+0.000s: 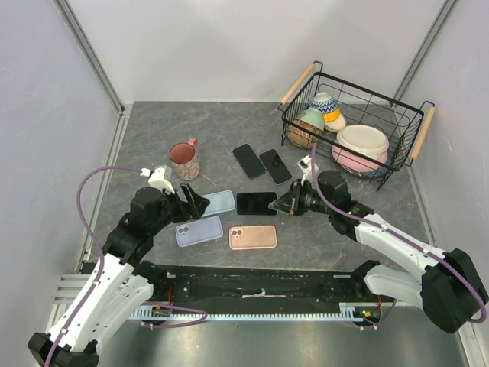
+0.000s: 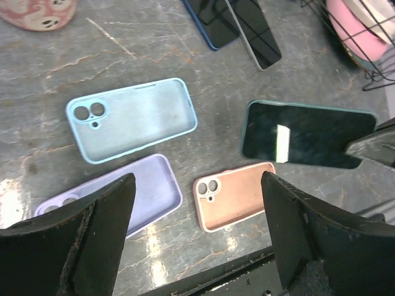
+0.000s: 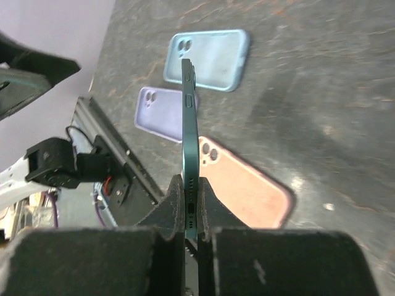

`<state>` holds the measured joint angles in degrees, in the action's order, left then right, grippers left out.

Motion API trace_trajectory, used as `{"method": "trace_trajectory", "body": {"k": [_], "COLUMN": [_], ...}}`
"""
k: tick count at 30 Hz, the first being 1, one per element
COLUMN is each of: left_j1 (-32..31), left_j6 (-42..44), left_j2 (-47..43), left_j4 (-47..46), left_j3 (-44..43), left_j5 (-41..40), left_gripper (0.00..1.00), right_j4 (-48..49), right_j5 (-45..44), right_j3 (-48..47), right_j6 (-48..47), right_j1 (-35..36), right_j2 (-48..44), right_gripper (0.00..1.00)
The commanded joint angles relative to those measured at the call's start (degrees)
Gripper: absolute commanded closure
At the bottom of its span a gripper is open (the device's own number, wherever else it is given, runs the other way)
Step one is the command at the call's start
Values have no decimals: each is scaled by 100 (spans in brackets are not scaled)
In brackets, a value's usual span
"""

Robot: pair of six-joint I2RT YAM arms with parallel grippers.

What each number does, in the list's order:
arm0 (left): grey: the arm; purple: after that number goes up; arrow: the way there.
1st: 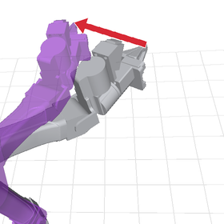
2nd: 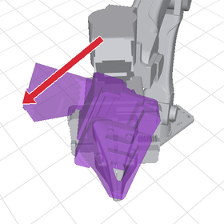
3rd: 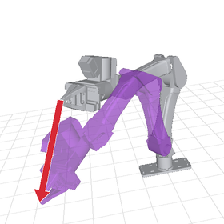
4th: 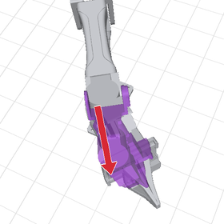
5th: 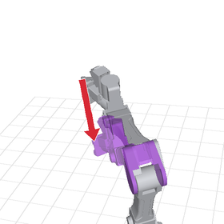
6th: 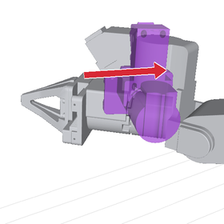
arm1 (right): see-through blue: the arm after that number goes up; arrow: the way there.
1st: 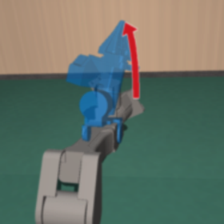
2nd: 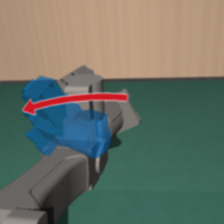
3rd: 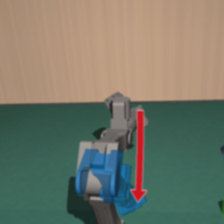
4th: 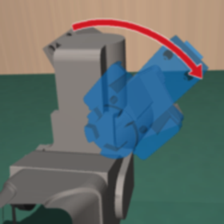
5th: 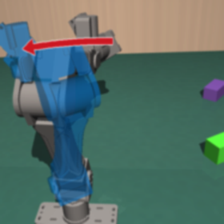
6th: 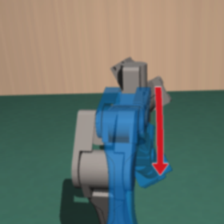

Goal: Put the phone into the phone case

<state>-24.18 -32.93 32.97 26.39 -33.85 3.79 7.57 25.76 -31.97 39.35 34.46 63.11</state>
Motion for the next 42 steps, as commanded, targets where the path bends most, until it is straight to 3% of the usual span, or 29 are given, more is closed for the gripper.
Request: {"method": "trace_trajectory", "body": {"k": [1,5,17,24,35,42], "left_j1": [-7,-7,-7,-16,-16,-7], "left_j6": [164,243,322,-151,-565,-557], "left_j2": [-151,51,1000,1527,2134,2099], "left_j4": [340,183,-986,-2120,-2946,-2842], "left_j3": [-140,-166,141,633,1099,1196], "left_j5": [-617,-397,1887,2960,3057,2838], "left_gripper": [11,11,12,13,14,14], "right_j4": [-247,-590,-749,-968,-1240,-1276], "right_j5": [254,377,623,869,1212,1247], "right_j3": [-117,-222,-319,-231,-231,-222], "right_j6": [-401,-604,-464,-429,-367,-271], "right_j1": [-501,-729,-809,-835,-835,-844], "right_j2": [-439,-528,-607,-564,-414,-344], "right_gripper": [100,100,100,100,100,100]}}
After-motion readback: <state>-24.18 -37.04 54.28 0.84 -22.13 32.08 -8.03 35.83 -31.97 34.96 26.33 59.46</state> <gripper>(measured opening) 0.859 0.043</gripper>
